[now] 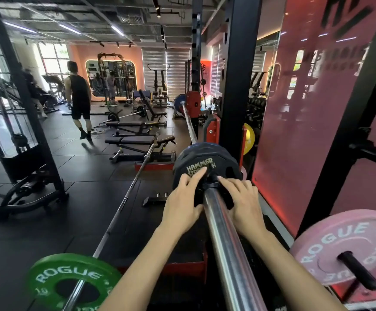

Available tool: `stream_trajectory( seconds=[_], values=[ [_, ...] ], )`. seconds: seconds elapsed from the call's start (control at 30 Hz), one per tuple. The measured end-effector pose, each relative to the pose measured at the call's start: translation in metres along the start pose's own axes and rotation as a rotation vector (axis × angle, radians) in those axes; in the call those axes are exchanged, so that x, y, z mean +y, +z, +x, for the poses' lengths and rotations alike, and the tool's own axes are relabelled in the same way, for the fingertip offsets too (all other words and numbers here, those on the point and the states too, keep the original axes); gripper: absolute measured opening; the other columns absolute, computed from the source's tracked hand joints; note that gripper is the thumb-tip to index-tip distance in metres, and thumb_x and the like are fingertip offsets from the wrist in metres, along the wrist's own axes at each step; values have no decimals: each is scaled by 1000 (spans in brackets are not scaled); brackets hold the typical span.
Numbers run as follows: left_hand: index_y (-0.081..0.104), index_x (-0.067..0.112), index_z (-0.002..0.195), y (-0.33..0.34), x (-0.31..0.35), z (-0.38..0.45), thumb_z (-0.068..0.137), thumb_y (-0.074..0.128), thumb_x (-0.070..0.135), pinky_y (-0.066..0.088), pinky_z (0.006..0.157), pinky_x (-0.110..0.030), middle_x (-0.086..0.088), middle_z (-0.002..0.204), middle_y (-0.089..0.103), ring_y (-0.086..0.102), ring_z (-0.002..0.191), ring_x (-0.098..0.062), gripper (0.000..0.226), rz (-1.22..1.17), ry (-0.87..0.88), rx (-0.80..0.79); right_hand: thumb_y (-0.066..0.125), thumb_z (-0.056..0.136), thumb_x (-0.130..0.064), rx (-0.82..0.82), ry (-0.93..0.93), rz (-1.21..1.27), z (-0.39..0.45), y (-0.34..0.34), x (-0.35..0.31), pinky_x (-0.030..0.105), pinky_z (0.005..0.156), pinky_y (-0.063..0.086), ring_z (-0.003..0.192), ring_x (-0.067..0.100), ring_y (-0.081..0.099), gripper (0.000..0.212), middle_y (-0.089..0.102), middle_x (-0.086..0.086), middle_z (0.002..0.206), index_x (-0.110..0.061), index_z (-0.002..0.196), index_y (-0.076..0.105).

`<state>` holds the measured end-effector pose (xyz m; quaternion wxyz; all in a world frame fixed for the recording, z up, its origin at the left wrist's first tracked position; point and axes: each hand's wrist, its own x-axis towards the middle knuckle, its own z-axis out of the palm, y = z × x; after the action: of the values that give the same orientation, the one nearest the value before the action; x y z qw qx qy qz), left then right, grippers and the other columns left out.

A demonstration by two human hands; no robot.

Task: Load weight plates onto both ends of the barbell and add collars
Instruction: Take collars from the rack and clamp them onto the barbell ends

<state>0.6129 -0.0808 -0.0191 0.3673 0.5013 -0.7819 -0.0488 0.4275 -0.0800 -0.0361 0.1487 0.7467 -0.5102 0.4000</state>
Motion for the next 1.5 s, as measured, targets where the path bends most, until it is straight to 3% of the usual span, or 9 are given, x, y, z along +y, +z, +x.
stream_trajectory(
  seconds=[0.1, 0.23, 0.37, 0.47, 0.77, 0.87, 1.07, 1.27, 1.5],
  values=[
    [18, 48, 150, -8, 4, 8, 79, 74, 12, 53, 76, -37, 5, 115, 34, 58, 93, -21, 97, 114, 61, -60, 47, 89, -43, 33, 10, 31, -1, -2, -4, 29, 75, 29, 92, 14, 46, 53, 63, -4, 113, -16, 133, 57],
    [15, 46, 152, -14, 4, 11, 78, 73, 9, 53, 86, -41, -1, 124, 37, 54, 109, -25, 102, 184, 121, -112, 49, 87, -47, 8, 24, 2, -3, -3, -10, 32, 76, 31, 91, 16, 47, 57, 63, -3, 114, -14, 134, 53],
    [6, 46, 154, -11, 0, 7, 76, 78, 16, 51, 90, -39, 1, 135, 37, 52, 112, -22, 111, 227, 144, -96, 30, 86, -51, -8, 170, 91, -3, -9, -22, 35, 97, 36, 109, 12, 36, 74, 48, 3, 135, -13, 150, 29],
    [9, 38, 156, -4, -6, 0, 73, 82, 20, 50, 93, -40, 6, 143, 39, 49, 119, -19, 112, 179, 101, -24, 57, 90, -39, -17, 43, -38, -4, -8, -14, 33, 104, 27, 129, 26, 35, 78, 31, 7, 154, -12, 153, 20],
    [47, 27, 144, 5, -13, -7, 63, 88, 14, 53, 88, -35, 16, 139, 54, 50, 107, -11, 92, 112, 109, 163, 42, 92, -40, -79, -61, -128, 5, -8, -7, 37, 94, 36, 121, 26, 40, 64, 36, 3, 151, -10, 148, 33],
    [48, 26, 144, 4, -16, -4, 62, 89, 16, 53, 88, -35, 15, 140, 54, 49, 104, -12, 92, 142, 142, 163, 43, 92, -39, -77, -87, -124, 7, -7, -6, 34, 87, 36, 115, 25, 44, 63, 37, 2, 152, -11, 148, 34],
    [45, 27, 146, 6, -19, -3, 67, 85, 25, 52, 91, -34, 16, 143, 50, 50, 110, -12, 88, 142, 185, 153, 73, 82, -25, 22, -149, -116, 12, -7, -4, 31, 72, 31, 96, 23, 56, 60, 54, 6, 138, -7, 135, 52],
    [48, 27, 143, 3, -21, 3, 67, 84, 30, 51, 92, -36, 14, 138, 52, 50, 109, -12, 84, 145, 216, 151, 68, 85, -31, 17, -138, -129, 14, -10, -5, 27, 77, 27, 109, 19, 59, 53, 59, 6, 133, -6, 130, 56],
    [49, 28, 141, 3, -20, 4, 64, 83, 35, 50, 89, -37, 13, 133, 54, 48, 104, -15, 84, 167, 232, 153, 65, 84, -31, 54, -108, -150, 12, -8, -9, 37, 79, 36, 110, 19, 57, 52, 60, 10, 130, -5, 128, 56]
  ],
)
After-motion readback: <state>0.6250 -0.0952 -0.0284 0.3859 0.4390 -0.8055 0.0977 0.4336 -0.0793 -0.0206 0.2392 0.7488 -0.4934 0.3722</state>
